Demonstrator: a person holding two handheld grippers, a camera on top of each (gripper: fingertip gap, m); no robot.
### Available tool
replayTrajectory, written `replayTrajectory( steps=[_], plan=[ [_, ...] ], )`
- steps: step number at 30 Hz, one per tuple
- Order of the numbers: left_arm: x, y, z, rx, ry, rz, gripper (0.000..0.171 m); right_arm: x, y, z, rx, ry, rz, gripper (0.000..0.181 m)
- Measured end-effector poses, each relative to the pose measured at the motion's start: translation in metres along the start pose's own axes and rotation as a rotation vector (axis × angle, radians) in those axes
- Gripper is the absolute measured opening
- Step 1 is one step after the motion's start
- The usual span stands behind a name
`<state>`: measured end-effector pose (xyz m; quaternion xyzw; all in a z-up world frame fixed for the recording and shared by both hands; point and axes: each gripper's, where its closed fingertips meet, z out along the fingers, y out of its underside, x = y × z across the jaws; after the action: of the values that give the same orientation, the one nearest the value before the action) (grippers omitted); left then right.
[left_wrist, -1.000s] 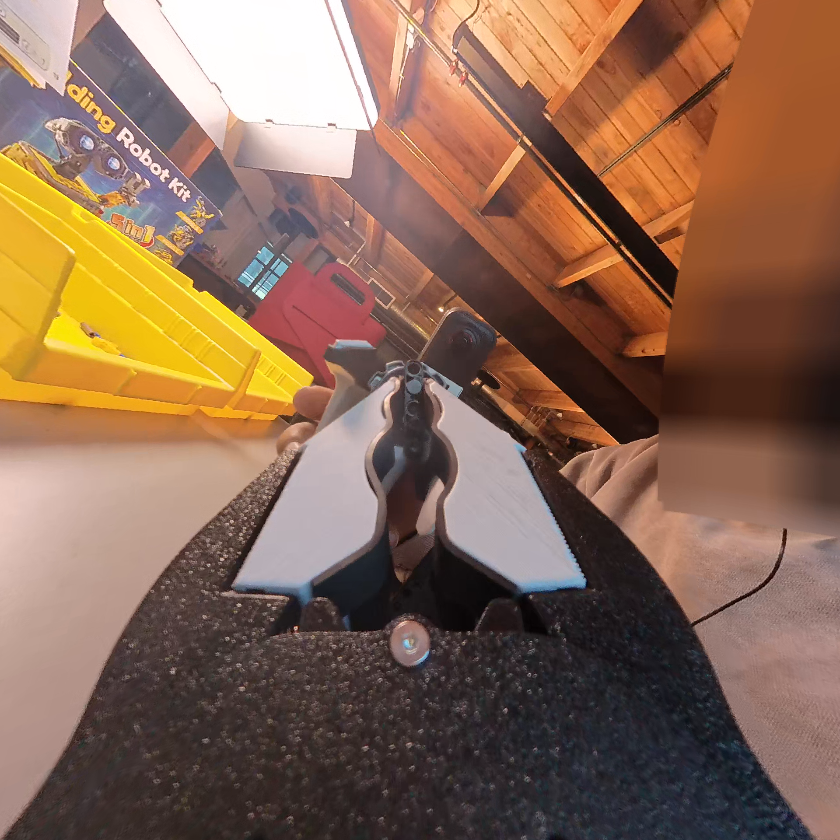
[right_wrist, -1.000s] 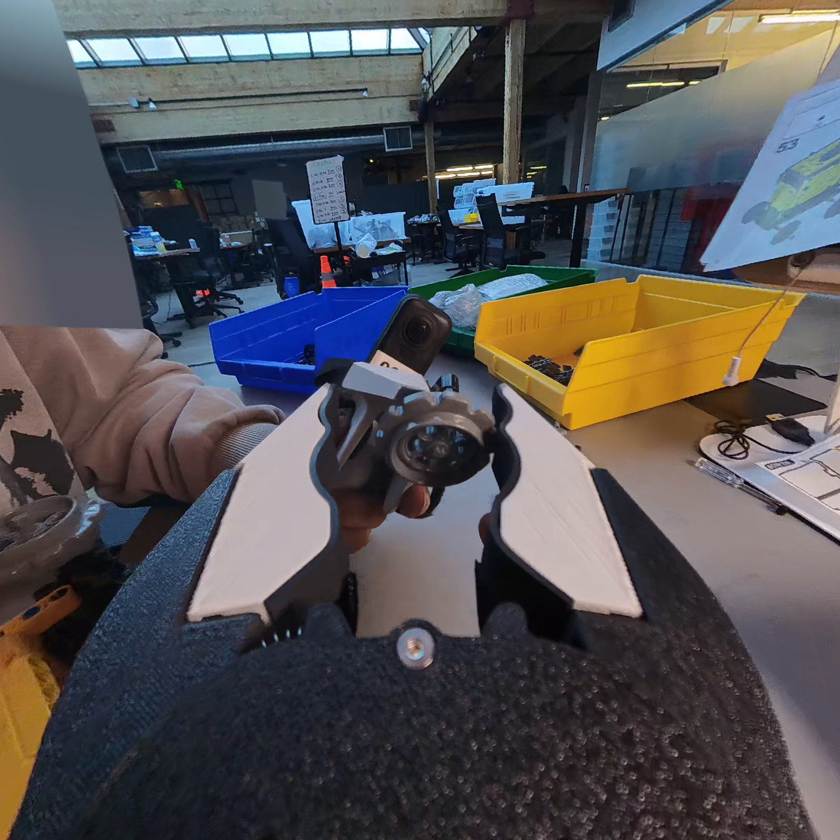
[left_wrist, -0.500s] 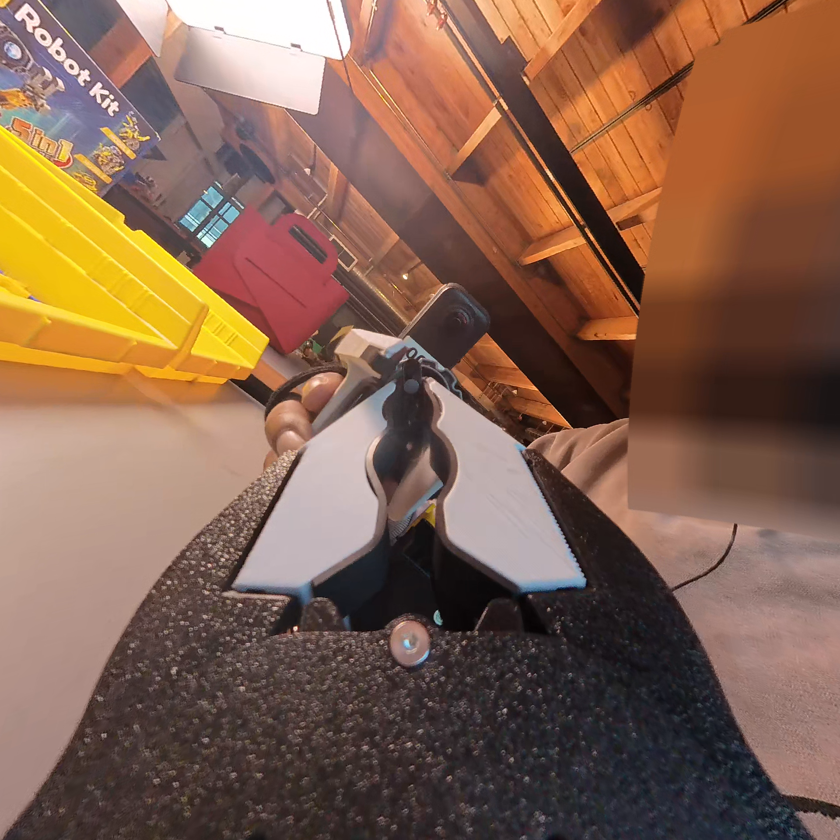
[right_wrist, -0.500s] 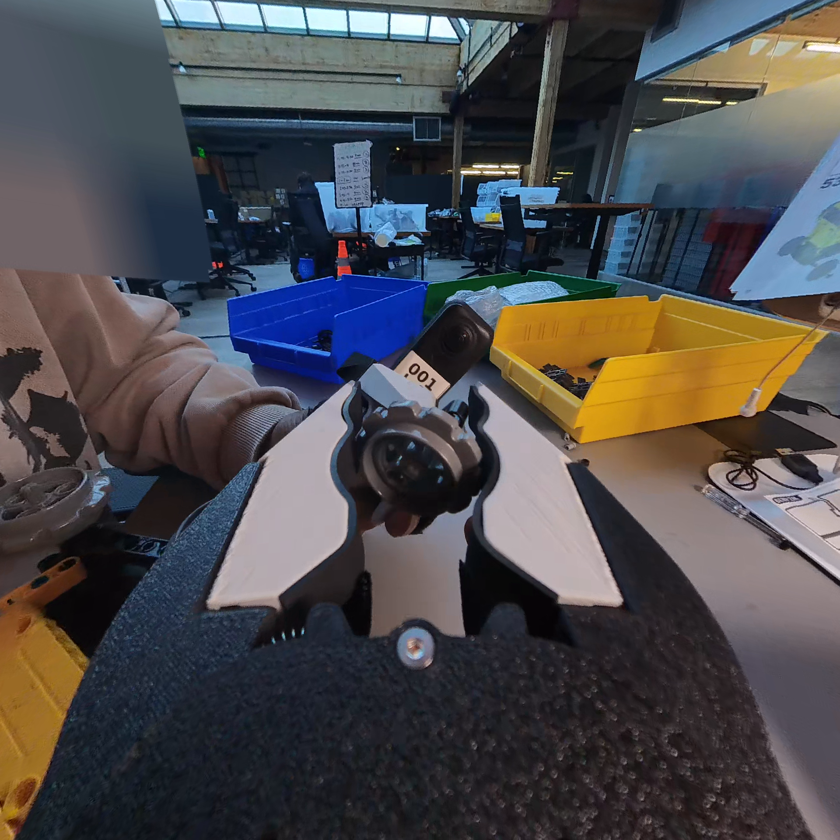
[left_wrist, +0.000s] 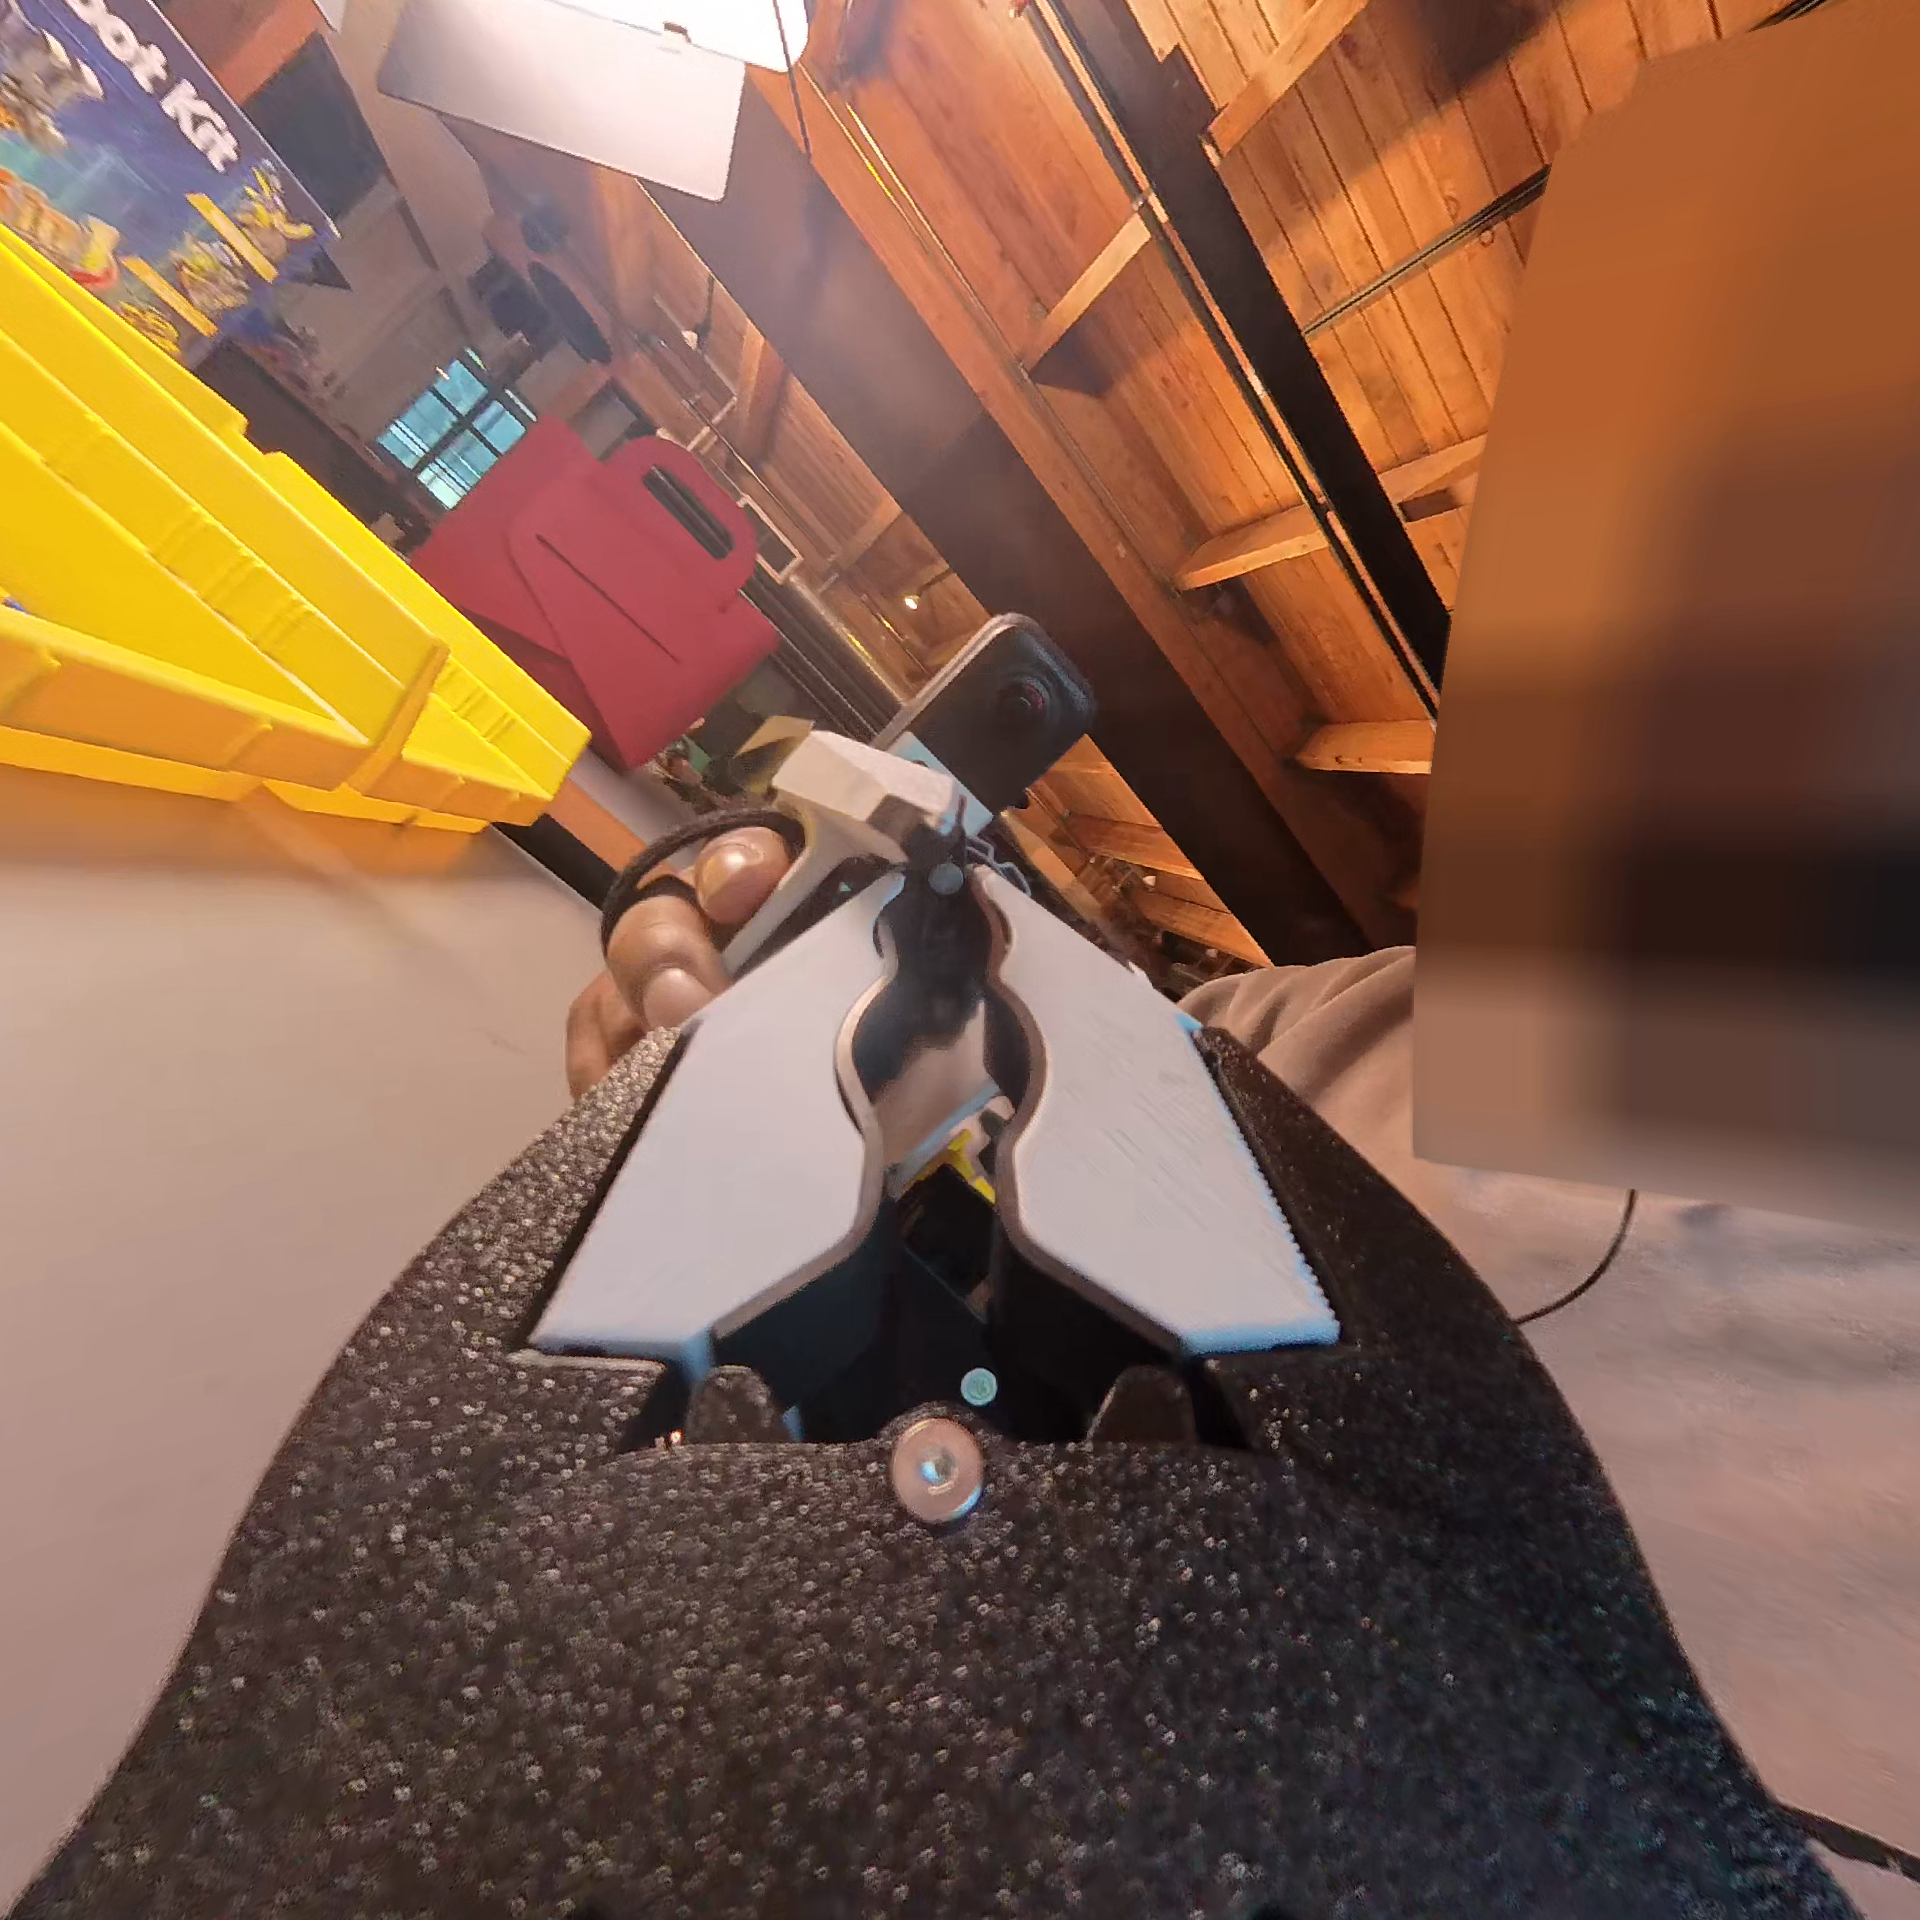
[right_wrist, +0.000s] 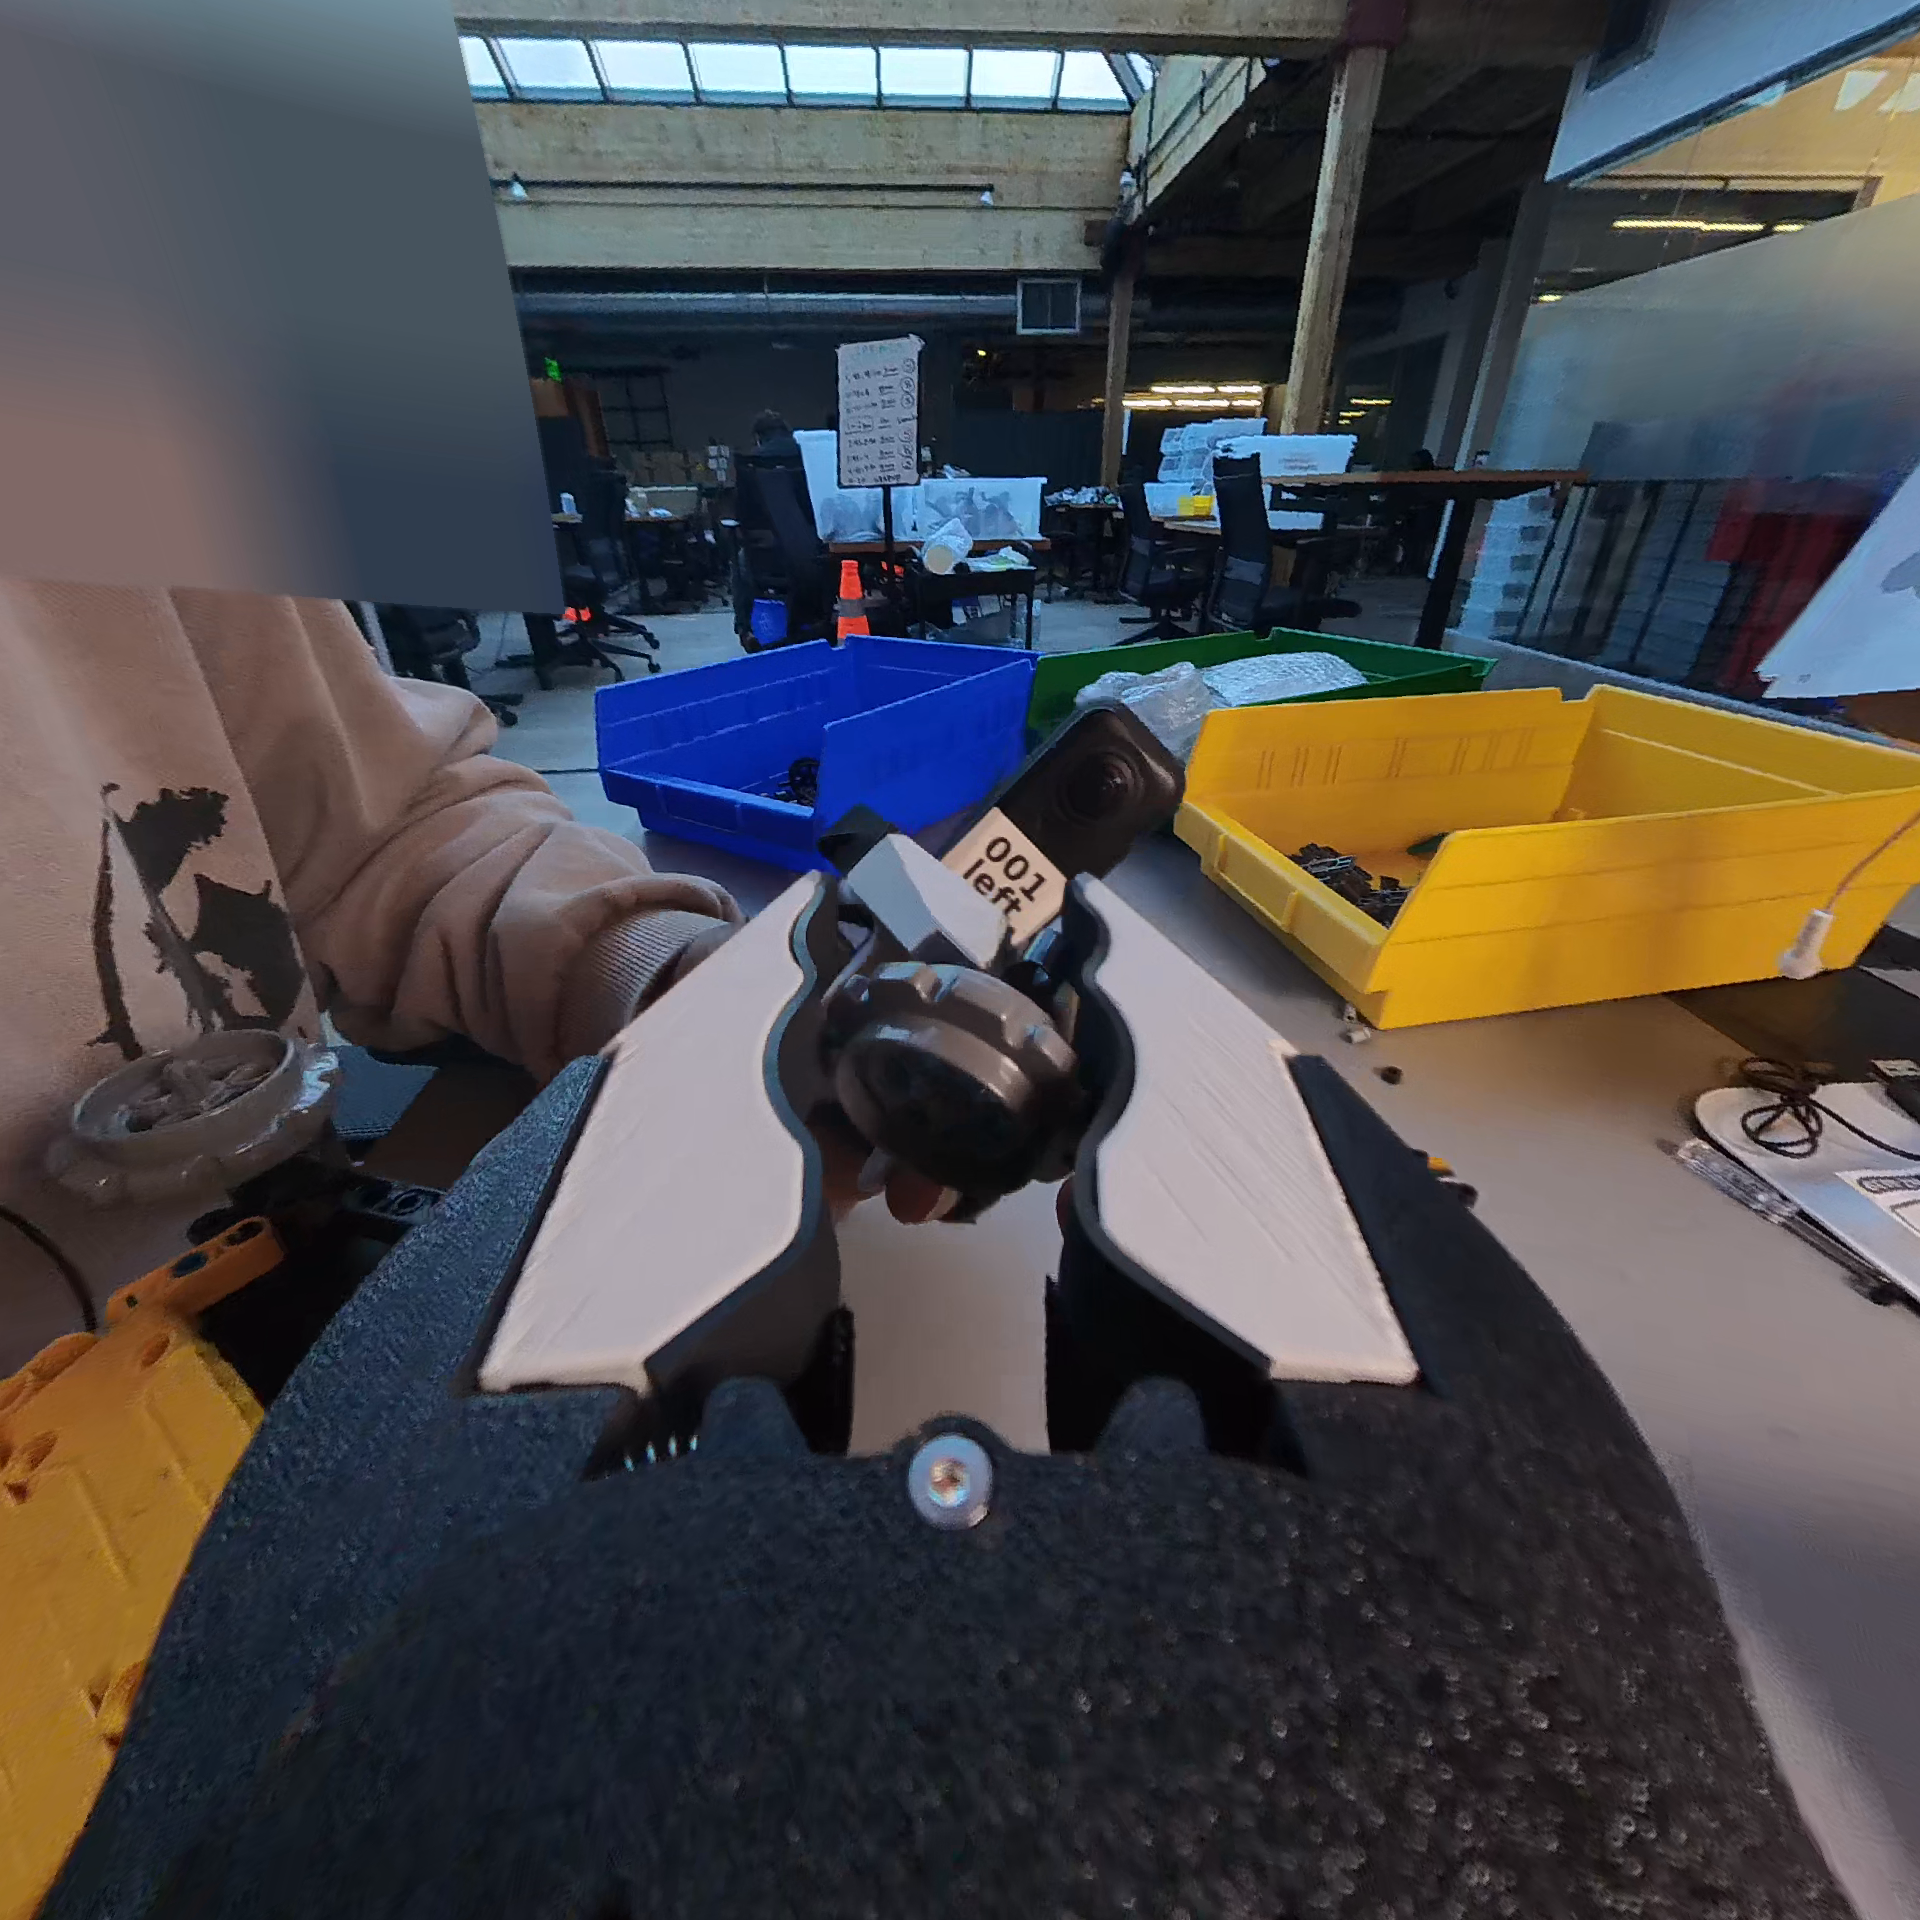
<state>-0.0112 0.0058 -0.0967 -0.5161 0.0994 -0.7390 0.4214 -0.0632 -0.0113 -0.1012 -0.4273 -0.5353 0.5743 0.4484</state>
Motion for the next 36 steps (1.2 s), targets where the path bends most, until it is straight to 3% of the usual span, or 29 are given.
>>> replayTrajectory(
  steps=[10, 16, 21, 25, 32, 36],
  plan=[
    [0.004, 0.012, -0.003, -0.105, 0.043, -0.073, 0.009, -0.017, 0.002, -0.006, 0.002, -0.141, 0.040, 0.039],
    [-0.007, -0.005, -0.002, 0.066, -0.046, -0.073, 0.007, 0.011, -0.001, -0.006, -0.010, 0.046, -0.032, 0.046],
    [0.001, -0.014, 0.002, 0.153, -0.024, -0.026, 0.007, 0.019, -0.005, 0.003, 0.009, 0.144, -0.038, 0.067],
    [0.005, -0.011, 0.002, 0.119, -0.011, 0.035, 0.007, 0.012, -0.011, 0.003, 0.063, 0.092, 0.009, 0.050],
    [0.008, -0.009, 0.005, 0.114, -0.012, 0.103, 0.007, 0.006, -0.017, 0.001, 0.089, 0.025, 0.089, 0.046],
    [0.011, -0.005, 0.005, -0.010, -0.064, 0.232, 0.006, 0.001, -0.017, 0.000, 0.082, -0.006, 0.095, 0.045]
  ],
)
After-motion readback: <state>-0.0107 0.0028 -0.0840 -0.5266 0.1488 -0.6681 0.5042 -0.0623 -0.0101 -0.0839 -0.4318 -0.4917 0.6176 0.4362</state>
